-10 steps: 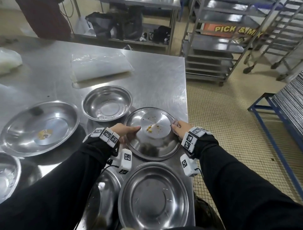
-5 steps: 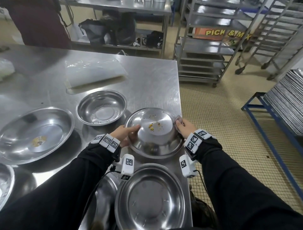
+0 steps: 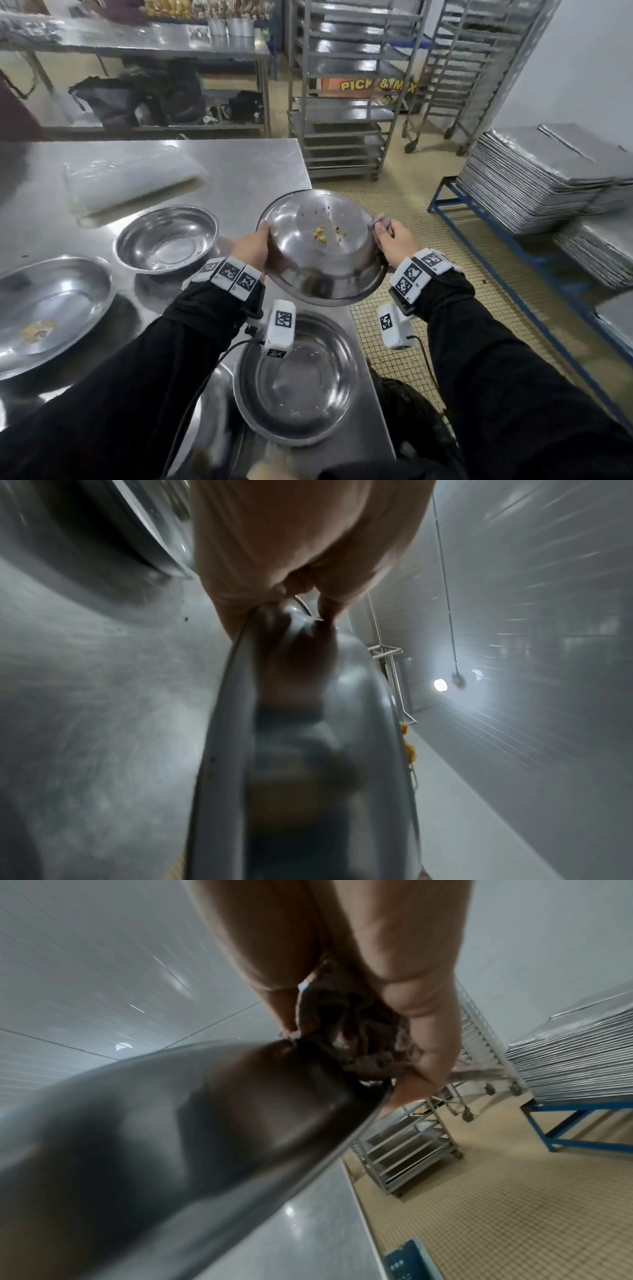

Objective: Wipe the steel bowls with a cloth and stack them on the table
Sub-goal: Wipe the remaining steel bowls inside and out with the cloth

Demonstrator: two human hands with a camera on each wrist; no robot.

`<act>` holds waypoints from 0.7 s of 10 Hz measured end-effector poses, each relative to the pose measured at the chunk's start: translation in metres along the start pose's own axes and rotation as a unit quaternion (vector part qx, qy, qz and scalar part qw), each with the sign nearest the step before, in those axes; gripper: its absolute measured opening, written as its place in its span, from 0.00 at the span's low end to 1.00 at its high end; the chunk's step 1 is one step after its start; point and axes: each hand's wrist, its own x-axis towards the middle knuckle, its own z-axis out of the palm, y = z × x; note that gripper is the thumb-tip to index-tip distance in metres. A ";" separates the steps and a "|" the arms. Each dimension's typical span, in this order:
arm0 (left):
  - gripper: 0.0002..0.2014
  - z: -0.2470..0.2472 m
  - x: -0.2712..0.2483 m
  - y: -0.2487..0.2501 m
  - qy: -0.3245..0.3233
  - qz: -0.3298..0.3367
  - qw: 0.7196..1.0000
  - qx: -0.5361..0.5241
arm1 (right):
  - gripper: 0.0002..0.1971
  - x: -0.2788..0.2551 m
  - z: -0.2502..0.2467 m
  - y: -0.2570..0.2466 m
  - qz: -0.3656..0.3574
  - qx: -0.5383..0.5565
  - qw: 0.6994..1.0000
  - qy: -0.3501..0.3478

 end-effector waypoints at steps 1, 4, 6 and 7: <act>0.22 0.010 -0.013 -0.003 -0.036 0.006 0.999 0.015 | 0.18 -0.026 -0.019 0.012 0.008 -0.002 1.000 0.025; 0.15 0.078 -0.072 -0.034 -0.088 -0.001 0.995 0.041 | 0.17 -0.093 -0.076 0.079 0.053 -0.027 0.996 0.063; 0.14 0.118 -0.082 -0.050 -0.095 -0.001 0.995 0.013 | 0.16 -0.098 -0.109 0.118 0.049 -0.014 0.992 0.112; 0.14 0.134 -0.089 -0.055 -0.079 -0.012 0.997 -0.018 | 0.15 -0.091 -0.122 0.129 0.015 -0.030 0.993 0.110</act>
